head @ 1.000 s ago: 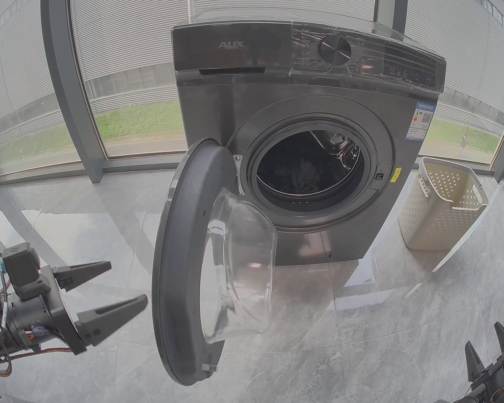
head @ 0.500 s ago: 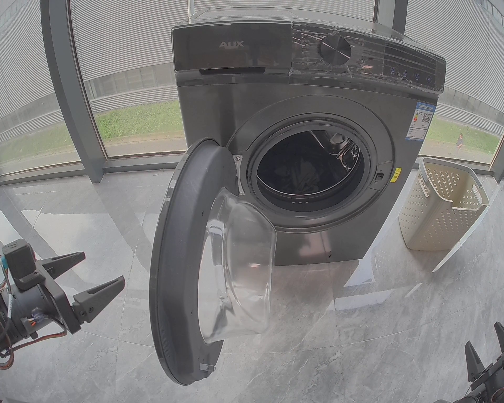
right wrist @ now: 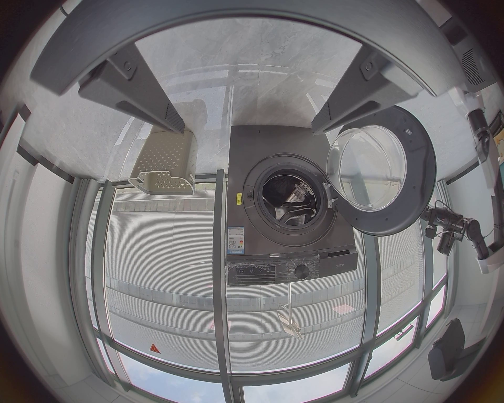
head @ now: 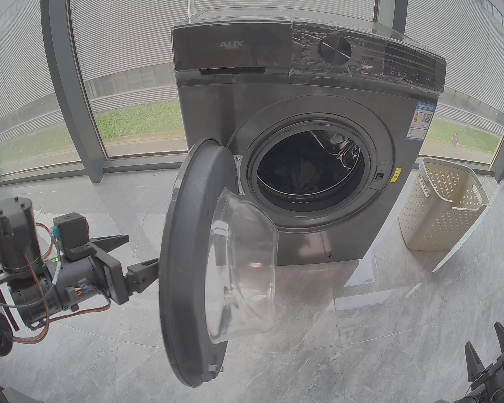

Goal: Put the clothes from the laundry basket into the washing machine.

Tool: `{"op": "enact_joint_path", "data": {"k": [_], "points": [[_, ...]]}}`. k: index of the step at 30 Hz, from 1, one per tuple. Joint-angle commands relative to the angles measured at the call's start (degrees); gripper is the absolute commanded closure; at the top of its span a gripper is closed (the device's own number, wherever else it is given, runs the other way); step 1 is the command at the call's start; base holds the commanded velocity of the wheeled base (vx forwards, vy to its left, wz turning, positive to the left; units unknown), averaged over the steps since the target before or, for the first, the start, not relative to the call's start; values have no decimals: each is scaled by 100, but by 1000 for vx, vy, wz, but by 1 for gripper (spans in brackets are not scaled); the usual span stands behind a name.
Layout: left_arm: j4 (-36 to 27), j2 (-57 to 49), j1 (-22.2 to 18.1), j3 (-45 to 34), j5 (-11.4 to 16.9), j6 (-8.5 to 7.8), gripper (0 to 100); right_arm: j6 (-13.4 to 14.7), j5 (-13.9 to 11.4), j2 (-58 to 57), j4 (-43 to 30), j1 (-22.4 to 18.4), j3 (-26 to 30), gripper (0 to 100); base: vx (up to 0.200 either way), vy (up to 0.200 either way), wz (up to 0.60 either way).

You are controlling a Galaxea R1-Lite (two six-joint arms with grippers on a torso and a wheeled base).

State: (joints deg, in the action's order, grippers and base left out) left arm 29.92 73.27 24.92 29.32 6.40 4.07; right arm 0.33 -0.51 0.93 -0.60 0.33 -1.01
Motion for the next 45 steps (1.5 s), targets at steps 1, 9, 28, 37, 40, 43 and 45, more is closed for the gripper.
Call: {"op": "enact_joint_path", "data": {"k": [1, 9, 28, 37, 40, 43, 45], "points": [[146, 663, 373, 373, -104, 111, 0, 2, -2, -93, -2, 2, 66, 0, 0, 0, 0], [814, 1498, 707, 830, -403, 463, 0, 2, -2, -93, -2, 2, 66, 0, 0, 0, 0], [1130, 2491, 1191, 1797, -763, 516, 0, -7, -2, -93, -2, 2, 66, 0, 0, 0, 0], [1148, 2772, 1217, 2175, -851, 621, 0, 2, -2, -93, -2, 2, 66, 0, 0, 0, 0], [1254, 2974, 1331, 2412, -956, 709, 0, 2, -2, -93, -2, 2, 66, 0, 0, 0, 0], [1429, 3247, 1402, 2570, -992, 727, 0, 2, -2, -93, -2, 2, 66, 0, 0, 0, 0], [1500, 3326, 1402, 2614, -1018, 735, 0, 2, -2, -93, -2, 2, 66, 0, 0, 0, 0]]}}
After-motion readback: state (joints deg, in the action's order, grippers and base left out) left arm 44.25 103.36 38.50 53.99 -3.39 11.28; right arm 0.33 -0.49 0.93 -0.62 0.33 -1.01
